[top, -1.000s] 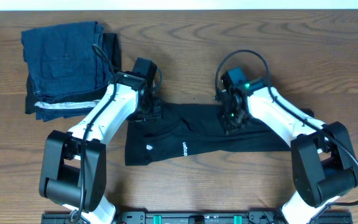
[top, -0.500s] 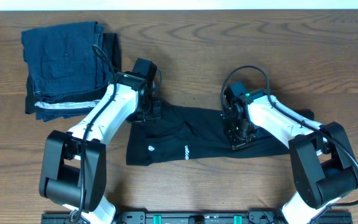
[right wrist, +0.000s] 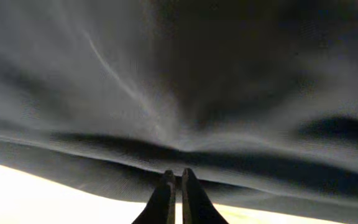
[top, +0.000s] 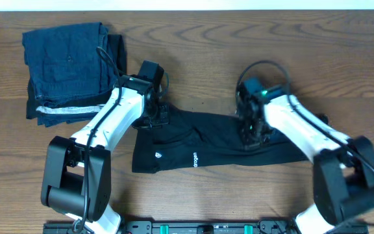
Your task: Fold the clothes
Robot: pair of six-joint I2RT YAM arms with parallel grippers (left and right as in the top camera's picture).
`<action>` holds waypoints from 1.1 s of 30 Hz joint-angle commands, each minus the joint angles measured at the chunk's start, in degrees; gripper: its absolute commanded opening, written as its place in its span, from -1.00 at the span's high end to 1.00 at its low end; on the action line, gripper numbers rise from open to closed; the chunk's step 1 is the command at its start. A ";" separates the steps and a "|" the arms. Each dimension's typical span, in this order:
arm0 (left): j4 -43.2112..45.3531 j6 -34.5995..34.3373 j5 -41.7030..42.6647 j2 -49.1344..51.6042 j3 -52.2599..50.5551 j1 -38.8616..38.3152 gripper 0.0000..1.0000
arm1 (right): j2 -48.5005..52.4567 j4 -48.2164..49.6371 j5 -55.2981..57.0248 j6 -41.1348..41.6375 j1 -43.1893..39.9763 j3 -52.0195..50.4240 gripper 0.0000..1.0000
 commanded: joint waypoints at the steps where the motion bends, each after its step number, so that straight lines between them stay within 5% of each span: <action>1: -1.16 -0.72 -0.28 -0.61 -0.44 0.13 0.88 | -4.61 -0.61 1.31 1.46 -2.97 2.08 0.85; 12: -2.05 -0.74 -0.31 1.66 -0.81 0.02 0.88 | -4.85 2.69 1.46 1.97 -12.41 -2.10 0.88; 24: 1.14 -0.74 -0.33 1.92 -4.28 0.02 0.88 | -4.85 9.86 1.51 3.15 -12.87 -12.72 0.97; 33: 1.46 -0.72 -0.33 1.92 -5.09 0.02 0.88 | -4.87 4.74 5.27 9.60 -12.90 -14.32 0.98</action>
